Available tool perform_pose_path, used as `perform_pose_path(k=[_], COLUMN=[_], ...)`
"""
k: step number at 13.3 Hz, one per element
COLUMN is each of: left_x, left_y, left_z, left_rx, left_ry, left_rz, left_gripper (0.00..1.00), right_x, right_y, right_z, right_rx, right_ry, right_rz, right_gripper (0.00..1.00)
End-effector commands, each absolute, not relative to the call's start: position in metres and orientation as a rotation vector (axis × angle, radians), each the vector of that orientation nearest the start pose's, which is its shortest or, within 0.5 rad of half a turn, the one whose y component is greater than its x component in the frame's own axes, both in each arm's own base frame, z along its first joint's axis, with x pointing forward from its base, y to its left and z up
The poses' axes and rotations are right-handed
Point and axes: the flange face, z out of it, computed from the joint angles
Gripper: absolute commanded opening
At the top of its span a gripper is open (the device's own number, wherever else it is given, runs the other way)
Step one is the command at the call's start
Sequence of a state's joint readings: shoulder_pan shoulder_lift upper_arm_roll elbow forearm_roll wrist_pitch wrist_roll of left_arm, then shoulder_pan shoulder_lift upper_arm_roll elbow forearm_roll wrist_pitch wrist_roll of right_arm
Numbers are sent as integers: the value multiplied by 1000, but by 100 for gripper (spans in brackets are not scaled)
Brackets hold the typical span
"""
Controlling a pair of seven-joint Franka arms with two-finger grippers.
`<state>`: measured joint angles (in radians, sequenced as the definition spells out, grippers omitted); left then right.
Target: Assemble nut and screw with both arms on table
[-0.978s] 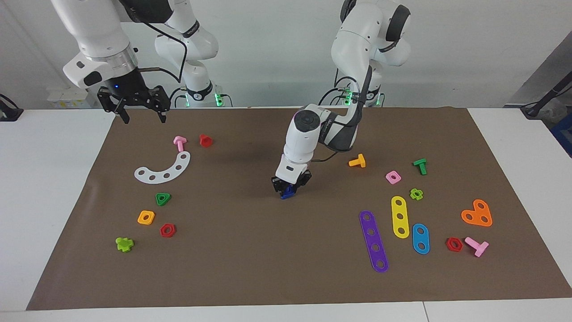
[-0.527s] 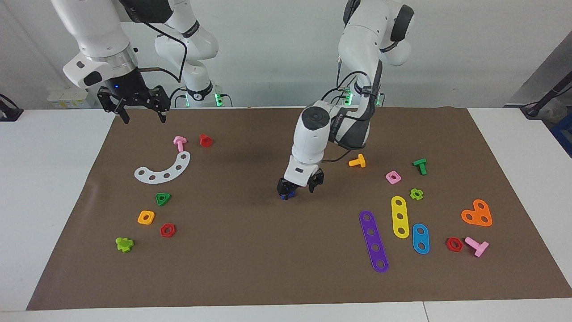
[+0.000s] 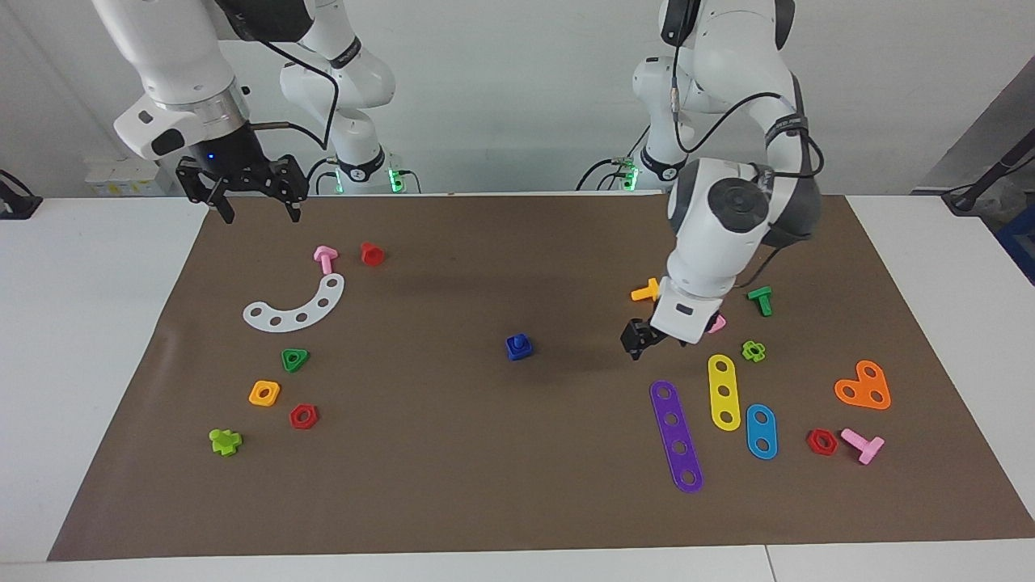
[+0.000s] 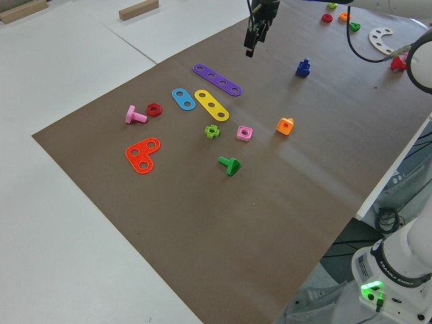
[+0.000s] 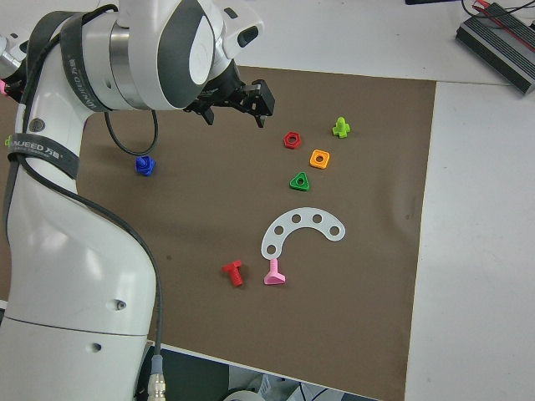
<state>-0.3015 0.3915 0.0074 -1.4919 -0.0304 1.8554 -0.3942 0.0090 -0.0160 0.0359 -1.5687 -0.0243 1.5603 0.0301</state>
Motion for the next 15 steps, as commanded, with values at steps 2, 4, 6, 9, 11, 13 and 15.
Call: perform_pose_path(k=[2,4,6,9,11,13,15], left_x=[609,598,590,577,567,564,565], left_y=[-102,-60,-33,-30,-30,-29,-30], left_z=[451,458,469,512,544,569,593], left_rx=[-3132,-3138,-3143,-3145,-3147,-3147,-3146], left_ry=[74,185,162,154,157,155,160], left_rz=[159,165,162,102,13,-46,-77], left_gripper=[96,96,96,100,100,100,100], right_x=[547,547,547,547,544,539,539], right_y=[20,18,10,14,20,22,26], right_z=[633,632,632,632,632,627,627], right_rx=[-3165,-3165,-3165,-3165,-3165,-3166,-3165], right_ry=[-51,-46,-24,-9,68,78,90], right_rz=[-20,-15,-15,-16,-15,7,-10], right_gripper=[100,100,100,100,100,100,100])
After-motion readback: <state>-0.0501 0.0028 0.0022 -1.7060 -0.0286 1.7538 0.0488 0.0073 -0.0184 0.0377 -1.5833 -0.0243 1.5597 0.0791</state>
